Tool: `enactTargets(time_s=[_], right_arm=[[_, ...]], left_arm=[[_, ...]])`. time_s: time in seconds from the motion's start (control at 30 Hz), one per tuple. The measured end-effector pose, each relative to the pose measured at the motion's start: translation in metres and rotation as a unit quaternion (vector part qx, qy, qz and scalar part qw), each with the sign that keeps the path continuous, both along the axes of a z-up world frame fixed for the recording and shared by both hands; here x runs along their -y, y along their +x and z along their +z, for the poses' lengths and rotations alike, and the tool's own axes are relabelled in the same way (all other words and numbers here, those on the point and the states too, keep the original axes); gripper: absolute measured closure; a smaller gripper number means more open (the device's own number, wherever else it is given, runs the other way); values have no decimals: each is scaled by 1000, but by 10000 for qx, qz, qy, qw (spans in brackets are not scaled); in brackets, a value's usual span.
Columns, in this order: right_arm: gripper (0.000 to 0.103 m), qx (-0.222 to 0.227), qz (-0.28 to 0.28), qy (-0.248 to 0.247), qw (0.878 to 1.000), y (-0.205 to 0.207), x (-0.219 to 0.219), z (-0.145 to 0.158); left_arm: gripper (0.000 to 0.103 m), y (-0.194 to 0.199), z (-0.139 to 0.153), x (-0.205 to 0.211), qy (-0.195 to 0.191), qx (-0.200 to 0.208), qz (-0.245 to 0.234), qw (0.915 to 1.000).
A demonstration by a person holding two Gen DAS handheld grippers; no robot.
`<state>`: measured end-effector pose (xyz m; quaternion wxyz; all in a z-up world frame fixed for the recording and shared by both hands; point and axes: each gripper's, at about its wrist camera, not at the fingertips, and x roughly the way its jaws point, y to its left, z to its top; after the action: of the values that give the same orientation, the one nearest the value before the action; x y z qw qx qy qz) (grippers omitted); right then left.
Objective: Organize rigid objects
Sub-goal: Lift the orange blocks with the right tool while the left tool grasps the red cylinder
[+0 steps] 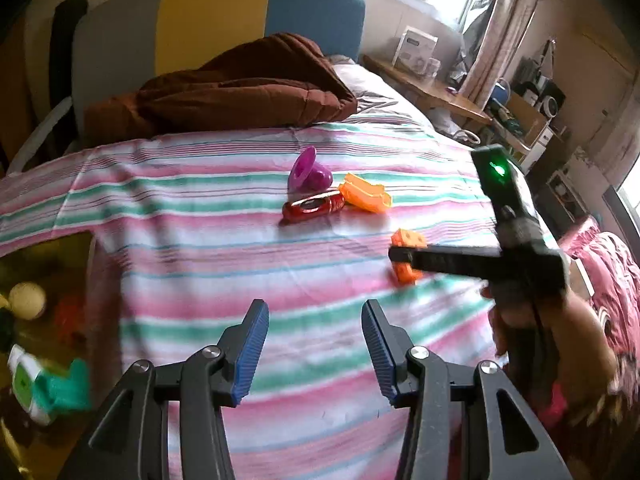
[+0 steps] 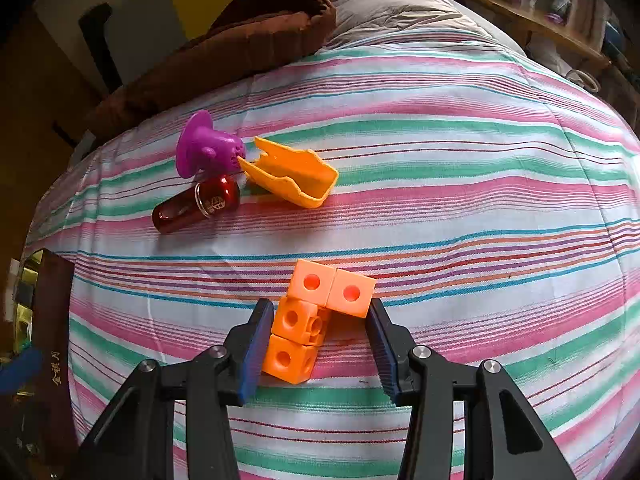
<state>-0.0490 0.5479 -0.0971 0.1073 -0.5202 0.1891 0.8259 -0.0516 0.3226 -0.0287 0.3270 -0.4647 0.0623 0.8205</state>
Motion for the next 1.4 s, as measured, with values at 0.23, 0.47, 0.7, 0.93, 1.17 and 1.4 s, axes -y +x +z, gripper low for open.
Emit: enactTargets(time_s=[0.23, 0.47, 0.7, 0.93, 1.17, 1.4], right_arm=[[55, 39, -27, 17, 10000, -1, 0, 0], [55, 69, -59, -27, 10000, 5, -2, 2], [55, 60, -133, -169, 9998, 6, -7, 3], [55, 49, -189, -269, 9994, 7, -8, 3], [55, 26, -243, -361, 9990, 10, -12, 5], [55, 35, -258, -372, 9990, 8, -12, 3]], left_arm=[[54, -35, -16, -49, -677, -485, -223, 9963], [54, -70, -37, -77, -1084, -643, -366, 9914], [54, -81, -55, -99, -1316, -889, -824, 9839], [55, -88, -72, -103, -1012, -546, -806, 9901], [63, -75, -76, -98, -856, -619, -934, 9900], [61, -79, -68, -113, -864, -660, -772, 9911]])
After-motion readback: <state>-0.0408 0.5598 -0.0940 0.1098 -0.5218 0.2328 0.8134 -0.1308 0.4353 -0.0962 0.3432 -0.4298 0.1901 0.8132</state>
